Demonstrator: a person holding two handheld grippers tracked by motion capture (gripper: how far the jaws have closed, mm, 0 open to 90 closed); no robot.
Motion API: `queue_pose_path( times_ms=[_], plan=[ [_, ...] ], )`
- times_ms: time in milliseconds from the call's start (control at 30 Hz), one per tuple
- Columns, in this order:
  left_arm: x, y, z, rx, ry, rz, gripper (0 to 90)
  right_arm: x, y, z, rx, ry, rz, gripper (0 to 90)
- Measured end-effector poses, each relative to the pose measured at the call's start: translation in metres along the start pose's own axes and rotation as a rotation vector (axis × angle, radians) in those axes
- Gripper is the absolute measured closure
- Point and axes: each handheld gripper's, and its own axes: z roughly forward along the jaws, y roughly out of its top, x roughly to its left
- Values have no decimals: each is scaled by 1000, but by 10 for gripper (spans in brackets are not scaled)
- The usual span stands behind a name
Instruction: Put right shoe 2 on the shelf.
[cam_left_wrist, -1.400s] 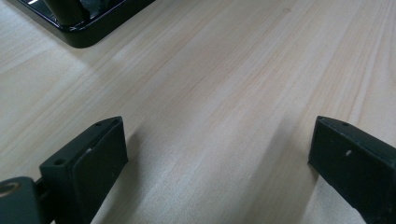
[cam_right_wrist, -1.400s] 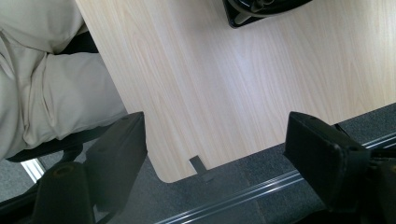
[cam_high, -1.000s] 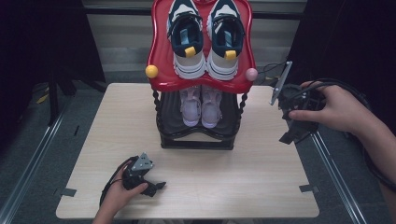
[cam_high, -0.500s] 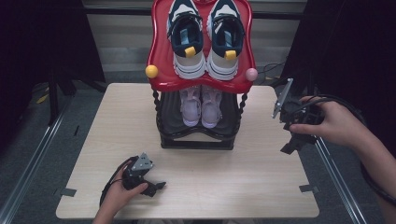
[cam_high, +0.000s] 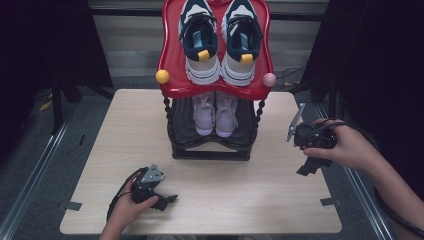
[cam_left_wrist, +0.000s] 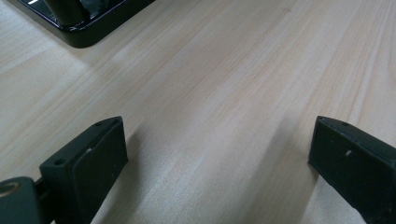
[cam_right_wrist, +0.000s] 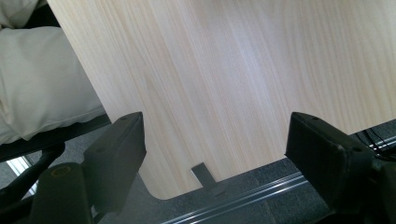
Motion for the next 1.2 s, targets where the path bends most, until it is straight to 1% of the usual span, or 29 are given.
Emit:
queue_pose_path(
  times_ms=[133, 167, 233, 300, 333, 433, 533, 567, 600, 700, 767, 833, 867, 900, 933, 967, 1067, 1100, 1133, 1167, 1200],
  plan=[
    [0, 0, 0, -3, 2, -1, 38, 2, 0, 13, 4, 6, -2, 192],
    [0, 0, 0, -3, 2, -1, 39, 2, 0, 15, 7, 4, -11, 193],
    [0, 0, 0, -4, 3, 0, 39, 3, 0, 22, 0, 10, -2, 192],
    [0, 0, 0, -4, 3, 0, 38, 2, -1, 27, 4, 8, -12, 191],
    [0, 0, 0, -4, 3, 0, 38, 3, -1, 31, 2, 14, -6, 190],
    [0, 0, 0, -4, 2, -1, 39, 5, -1, 39, 1, 8, -11, 190],
    [0, 0, 0, -4, 3, -1, 39, 8, -1, 48, 2, 22, -5, 189],
    [0, 0, 0, -4, 3, -1, 38, 8, -2, 50, 1, 17, -25, 189],
    [0, 0, 0, -4, 3, 0, 38, 9, -1, 54, 1, 22, -18, 189],
    [0, 0, 0, -4, 2, -3, 39, 11, -1, 63, -2, 22, -34, 189],
    [0, 0, 0, 2, 1, 5, 38, 12, -2, 69, -9, 29, -21, 186],
    [0, 0, 0, 2, 1, 5, 38, 13, -3, 76, -12, 25, -13, 188],
    [0, 0, 0, 2, 1, 5, 39, 14, -3, 79, -9, 33, -4, 187],
    [0, 0, 0, 2, 1, 5, 38, 14, -4, 82, -14, 33, -7, 187],
    [0, 0, 0, 2, 1, 5, 38, 15, -4, 85, -11, 34, 5, 187],
    [0, 0, 0, 2, 1, 5, 38, 16, -5, 89, -5, 26, 5, 188],
    [0, 0, 0, 2, 1, 5, 38, 16, -8, 98, -1, 20, -5, 188],
    [0, 0, 0, 2, 1, 5, 38, 16, -9, 101, 0, 25, 2, 186],
    [0, 0, 0, 2, 1, 5, 38, 16, -9, 103, -9, 29, -7, 184],
    [0, 0, 0, 2, 1, 5, 39, 18, -10, 105, -11, 46, 20, 184],
    [0, 0, 0, 2, 1, 5, 38, 18, -11, 107, -8, 35, 16, 183]
  ],
)
